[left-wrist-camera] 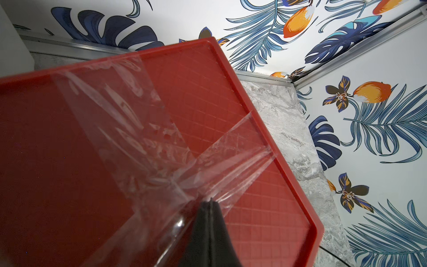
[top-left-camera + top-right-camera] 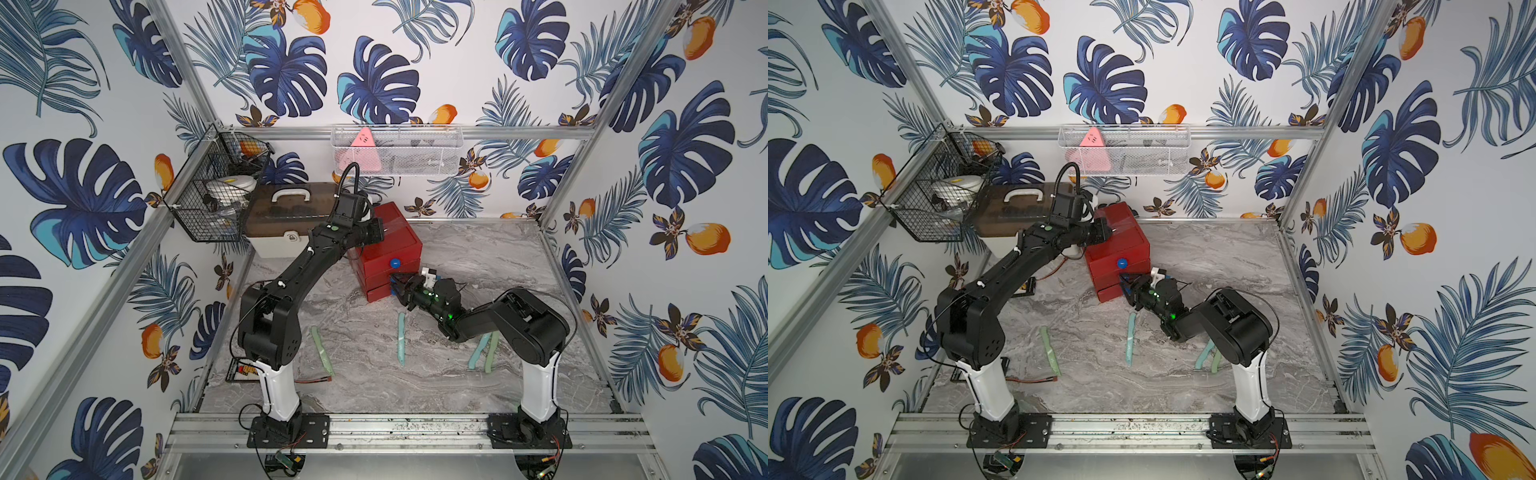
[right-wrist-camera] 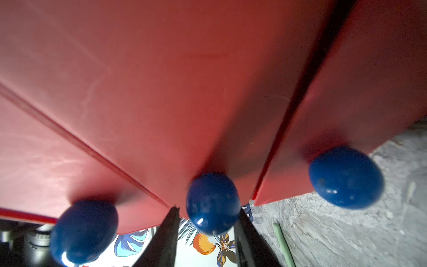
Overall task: Place the fruit knives into the drawer by color
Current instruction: Open the drawer in the storage box.
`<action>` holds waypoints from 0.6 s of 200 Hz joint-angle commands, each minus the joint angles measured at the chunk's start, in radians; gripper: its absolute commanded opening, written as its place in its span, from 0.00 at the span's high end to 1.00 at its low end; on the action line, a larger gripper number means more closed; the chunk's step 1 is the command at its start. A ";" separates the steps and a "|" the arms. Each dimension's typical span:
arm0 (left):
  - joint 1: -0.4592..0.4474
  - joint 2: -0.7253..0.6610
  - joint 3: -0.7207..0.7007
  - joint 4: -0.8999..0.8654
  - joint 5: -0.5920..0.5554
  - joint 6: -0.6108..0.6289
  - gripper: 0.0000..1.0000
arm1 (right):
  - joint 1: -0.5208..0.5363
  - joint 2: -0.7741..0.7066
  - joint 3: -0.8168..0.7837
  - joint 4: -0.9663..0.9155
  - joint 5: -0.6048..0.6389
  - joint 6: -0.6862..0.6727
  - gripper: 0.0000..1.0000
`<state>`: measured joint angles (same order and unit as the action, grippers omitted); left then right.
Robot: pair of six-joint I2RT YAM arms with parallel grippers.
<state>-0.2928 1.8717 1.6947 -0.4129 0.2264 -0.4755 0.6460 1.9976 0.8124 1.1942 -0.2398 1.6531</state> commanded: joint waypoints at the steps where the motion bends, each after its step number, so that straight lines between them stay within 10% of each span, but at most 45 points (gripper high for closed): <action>1: 0.000 0.018 -0.016 -0.291 -0.021 0.011 1.00 | -0.011 0.000 0.014 0.057 0.004 -0.007 0.56; 66: 0.001 0.012 -0.027 -0.293 -0.021 0.015 1.00 | -0.040 0.009 0.024 0.027 -0.009 -0.018 0.46; 120: 0.000 0.000 -0.055 -0.286 -0.022 0.016 1.00 | -0.042 0.020 0.027 0.027 -0.019 -0.018 0.75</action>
<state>-0.2928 1.8576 1.6661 -0.3912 0.2237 -0.4717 0.6060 2.0220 0.8383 1.1702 -0.2638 1.6409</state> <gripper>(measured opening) 0.059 0.294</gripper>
